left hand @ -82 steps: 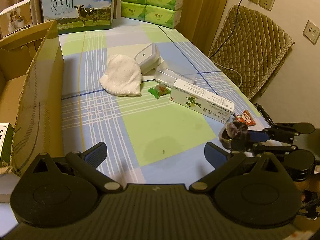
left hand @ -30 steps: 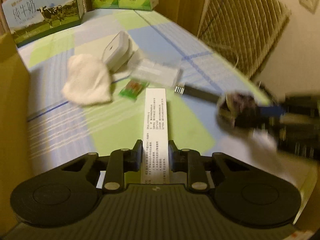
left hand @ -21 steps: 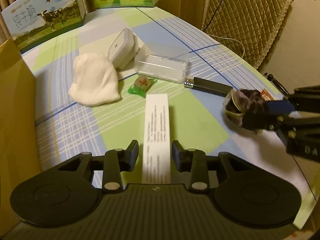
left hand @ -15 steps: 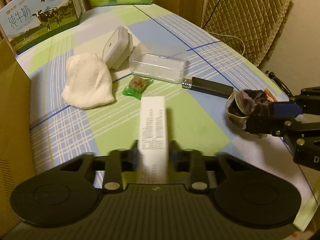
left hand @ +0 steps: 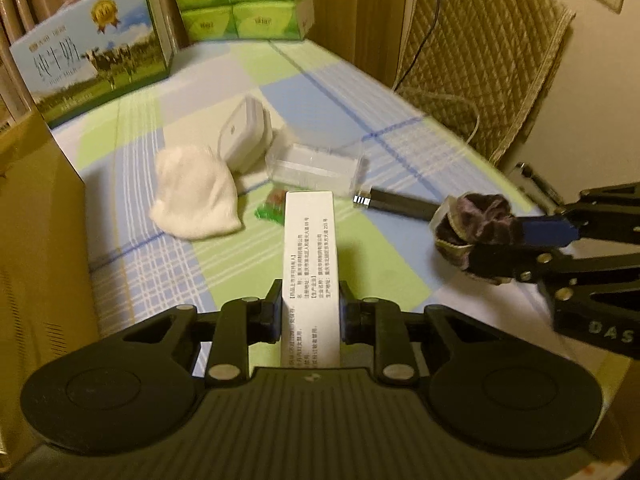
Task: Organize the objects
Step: 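Grasp the white medicine box with the left tool while the right holds the scrunchie, then carry both items to the cardboard box and release them inside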
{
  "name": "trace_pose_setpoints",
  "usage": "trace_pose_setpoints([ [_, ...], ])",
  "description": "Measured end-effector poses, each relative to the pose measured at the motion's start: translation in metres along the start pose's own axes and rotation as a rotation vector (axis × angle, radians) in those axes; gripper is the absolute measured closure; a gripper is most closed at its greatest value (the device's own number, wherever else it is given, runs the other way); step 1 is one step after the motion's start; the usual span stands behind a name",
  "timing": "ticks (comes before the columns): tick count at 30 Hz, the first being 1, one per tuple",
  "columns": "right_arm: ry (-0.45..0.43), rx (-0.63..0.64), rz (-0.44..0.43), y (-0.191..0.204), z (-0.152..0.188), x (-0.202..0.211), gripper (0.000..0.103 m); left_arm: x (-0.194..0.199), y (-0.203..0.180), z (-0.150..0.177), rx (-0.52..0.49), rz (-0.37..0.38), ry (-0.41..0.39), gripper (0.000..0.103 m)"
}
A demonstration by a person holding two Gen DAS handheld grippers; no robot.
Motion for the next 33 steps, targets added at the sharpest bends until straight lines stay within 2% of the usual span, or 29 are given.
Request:
trace_pose_setpoints([
  [5, -0.055, 0.018, -0.015, 0.021, -0.033, 0.019, 0.082, 0.044, 0.011, -0.027, 0.035, 0.005, -0.073, 0.082],
  [10, -0.100, 0.041, -0.069, 0.062, -0.060, 0.032, 0.082, 0.095, 0.044, -0.041, 0.046, -0.037, -0.127, 0.082],
  [20, -0.162, 0.095, -0.229, 0.174, -0.105, 0.031, 0.082, 0.193, 0.163, -0.037, 0.071, -0.238, -0.178, 0.082],
  [26, -0.159, 0.111, -0.297, 0.234, -0.121, 0.010, 0.082, 0.220, 0.221, -0.023, 0.133, -0.304, -0.178, 0.082],
  [33, -0.108, 0.076, -0.309, 0.262, -0.116, -0.026, 0.082, 0.212, 0.255, -0.002, 0.175, -0.313, -0.157, 0.082],
])
Point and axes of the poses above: each gripper's, at about its wrist camera, not at the fingertips, and x roughly against the way its jaws point, y to its left, z to its underside, the point moved 9 cm from there along -x, roughly the way its jaws point, and after that the axes turned 12 degrees about -y, right-handed, at the moved point
